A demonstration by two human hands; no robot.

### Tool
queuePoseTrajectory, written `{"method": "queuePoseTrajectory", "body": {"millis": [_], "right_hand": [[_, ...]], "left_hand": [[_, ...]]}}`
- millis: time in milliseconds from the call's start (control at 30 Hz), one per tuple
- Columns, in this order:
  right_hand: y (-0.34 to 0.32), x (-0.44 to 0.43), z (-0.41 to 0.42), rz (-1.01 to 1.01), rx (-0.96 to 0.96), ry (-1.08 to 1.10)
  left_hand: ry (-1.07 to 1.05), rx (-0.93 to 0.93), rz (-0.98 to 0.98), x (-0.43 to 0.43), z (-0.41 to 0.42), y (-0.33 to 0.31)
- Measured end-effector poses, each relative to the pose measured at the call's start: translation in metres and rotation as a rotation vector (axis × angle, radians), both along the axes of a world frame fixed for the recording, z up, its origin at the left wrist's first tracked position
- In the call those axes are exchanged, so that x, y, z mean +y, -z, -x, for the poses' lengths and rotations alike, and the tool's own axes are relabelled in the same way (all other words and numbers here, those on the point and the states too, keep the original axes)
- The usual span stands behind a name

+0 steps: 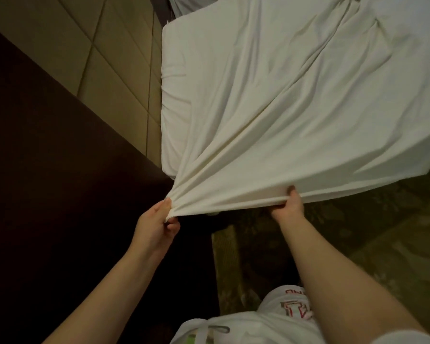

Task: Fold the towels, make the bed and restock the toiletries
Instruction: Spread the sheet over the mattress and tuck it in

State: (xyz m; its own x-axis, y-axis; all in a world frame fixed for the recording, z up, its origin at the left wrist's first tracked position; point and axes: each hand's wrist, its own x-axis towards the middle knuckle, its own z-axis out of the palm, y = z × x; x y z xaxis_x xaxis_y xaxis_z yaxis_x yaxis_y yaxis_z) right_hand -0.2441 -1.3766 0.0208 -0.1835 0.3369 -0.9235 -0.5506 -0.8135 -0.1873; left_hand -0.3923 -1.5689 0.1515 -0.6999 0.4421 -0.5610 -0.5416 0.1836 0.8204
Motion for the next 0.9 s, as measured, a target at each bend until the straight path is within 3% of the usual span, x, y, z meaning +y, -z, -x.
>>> {"method": "queuePoseTrajectory", "body": {"millis": [133,267,367,467,600,733,900], "right_hand": [[-0.019,0.024,-0.019,-0.151,-0.211,-0.001],[-0.05,0.045,-0.045,-0.433,-0.515,0.048],[-0.042,0.036,-0.064,-0.467,-0.638,-0.084],[-0.03,0.022,-0.069,-0.348,-0.597,-0.176],[-0.042,0.039,-0.064,-0.424,-0.533,-0.193],[-0.056,0.042,-0.058,-0.375,-0.39,-0.139],[-0.072,0.029,-0.04,-0.336,-0.314,-0.111]], "left_hand": [[0.138,0.19,0.306,-0.013,0.011,0.023],[0.081,0.145,0.154,0.007,0.007,0.029],[0.086,0.135,0.246,0.01,0.009,0.047],[0.026,0.068,0.354,0.003,0.005,0.073],[-0.051,0.081,0.316,0.01,0.007,0.076],[-0.158,0.097,0.301,0.015,0.016,0.082],[-0.467,-0.26,0.255,0.017,-0.004,0.101]]}}
